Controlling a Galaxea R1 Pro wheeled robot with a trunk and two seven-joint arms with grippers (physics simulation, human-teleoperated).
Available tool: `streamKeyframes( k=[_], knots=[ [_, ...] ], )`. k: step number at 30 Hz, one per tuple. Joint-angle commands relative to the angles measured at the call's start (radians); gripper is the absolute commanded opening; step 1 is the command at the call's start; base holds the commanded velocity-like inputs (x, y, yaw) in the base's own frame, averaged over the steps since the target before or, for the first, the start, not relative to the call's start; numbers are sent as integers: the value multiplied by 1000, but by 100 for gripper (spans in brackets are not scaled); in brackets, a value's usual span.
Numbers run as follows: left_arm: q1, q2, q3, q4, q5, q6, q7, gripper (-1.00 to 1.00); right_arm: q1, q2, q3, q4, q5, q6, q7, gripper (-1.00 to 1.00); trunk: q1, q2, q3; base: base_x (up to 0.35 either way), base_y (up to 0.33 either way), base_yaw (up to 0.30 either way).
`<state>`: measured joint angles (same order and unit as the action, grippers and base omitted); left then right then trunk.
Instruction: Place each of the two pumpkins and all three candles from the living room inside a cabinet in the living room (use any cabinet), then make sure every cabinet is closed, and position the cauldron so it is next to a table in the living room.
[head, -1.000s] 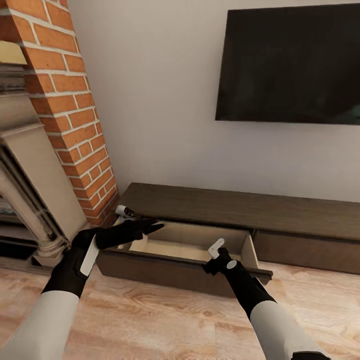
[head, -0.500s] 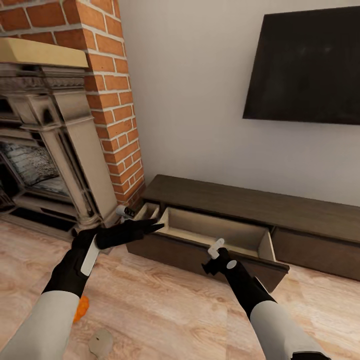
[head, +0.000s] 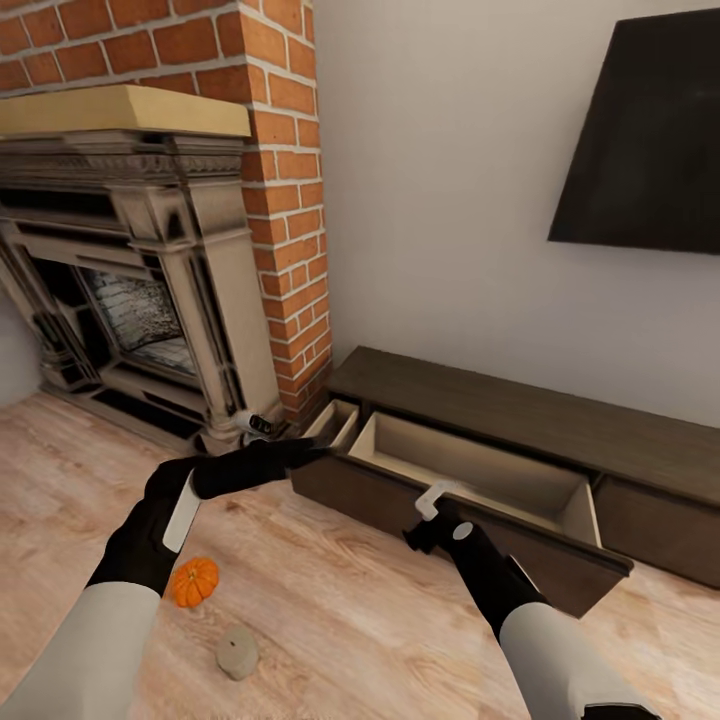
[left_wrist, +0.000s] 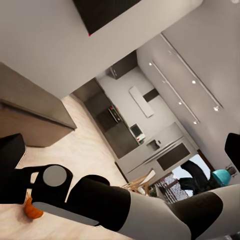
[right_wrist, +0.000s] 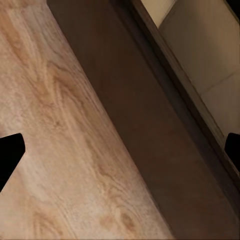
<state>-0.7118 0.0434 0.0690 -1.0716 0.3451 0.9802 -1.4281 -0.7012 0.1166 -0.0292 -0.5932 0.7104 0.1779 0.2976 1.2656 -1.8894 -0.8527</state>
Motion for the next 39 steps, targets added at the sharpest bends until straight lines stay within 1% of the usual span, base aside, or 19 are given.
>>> streamKeyframes(
  k=[1,39],
  knots=[
    [0,0,0,0,0,0,0,100,0,0,0,1,0,0,0,100,0,0,0,0,0,293],
    [0,1,0,1,0,0,0,100,0,0,0,19,1,0,-2,100,0,0,0,0,0,293]
  ],
)
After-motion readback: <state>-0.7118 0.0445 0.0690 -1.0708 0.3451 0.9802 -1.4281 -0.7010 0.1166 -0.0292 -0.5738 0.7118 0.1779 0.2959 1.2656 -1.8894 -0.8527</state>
